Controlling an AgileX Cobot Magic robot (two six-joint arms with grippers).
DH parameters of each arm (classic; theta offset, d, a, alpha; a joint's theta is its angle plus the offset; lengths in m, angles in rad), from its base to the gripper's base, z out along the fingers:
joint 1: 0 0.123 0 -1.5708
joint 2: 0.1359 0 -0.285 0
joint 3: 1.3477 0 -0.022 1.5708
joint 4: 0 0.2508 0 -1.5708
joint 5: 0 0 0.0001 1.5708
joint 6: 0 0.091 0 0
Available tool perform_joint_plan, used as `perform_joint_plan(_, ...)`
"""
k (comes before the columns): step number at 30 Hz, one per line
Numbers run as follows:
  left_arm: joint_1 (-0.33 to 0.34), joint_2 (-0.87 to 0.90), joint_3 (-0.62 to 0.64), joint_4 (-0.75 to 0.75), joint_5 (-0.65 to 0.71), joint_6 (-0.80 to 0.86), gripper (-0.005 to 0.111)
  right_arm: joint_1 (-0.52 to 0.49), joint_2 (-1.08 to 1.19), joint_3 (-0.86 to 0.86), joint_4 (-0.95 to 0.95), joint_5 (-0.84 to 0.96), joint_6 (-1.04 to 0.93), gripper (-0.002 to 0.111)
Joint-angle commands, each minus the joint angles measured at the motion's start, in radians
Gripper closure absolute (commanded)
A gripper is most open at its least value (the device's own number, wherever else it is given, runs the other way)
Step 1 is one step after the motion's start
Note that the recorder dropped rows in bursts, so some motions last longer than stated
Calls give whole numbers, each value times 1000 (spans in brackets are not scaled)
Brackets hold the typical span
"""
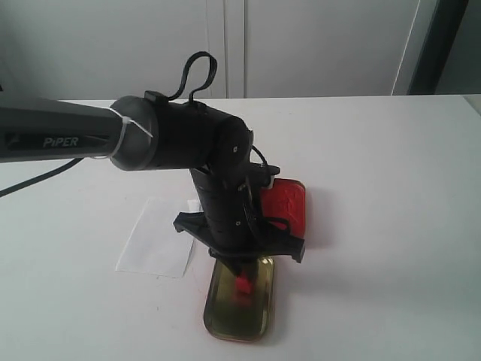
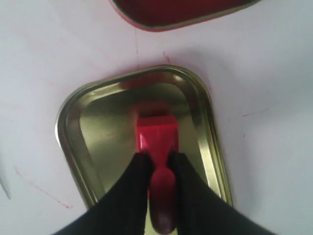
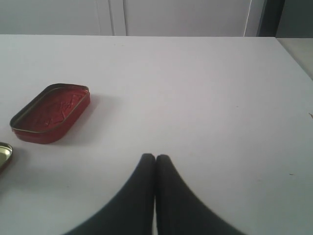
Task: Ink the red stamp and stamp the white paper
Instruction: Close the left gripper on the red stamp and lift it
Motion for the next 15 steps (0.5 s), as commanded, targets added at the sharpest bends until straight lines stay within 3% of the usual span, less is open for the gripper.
perform_joint_plan(1,-4,-19,-44,-12,104,94,107,-4,-5,6,1,-13,4,108)
perform_joint_plan(8,1,-19,-124,12,160,176,107,-4,-5,6,1,-13,4,108)
perform_joint_plan(15,1,-17,-237,161,160,176,107,-4,-5,6,1,-13,4,108)
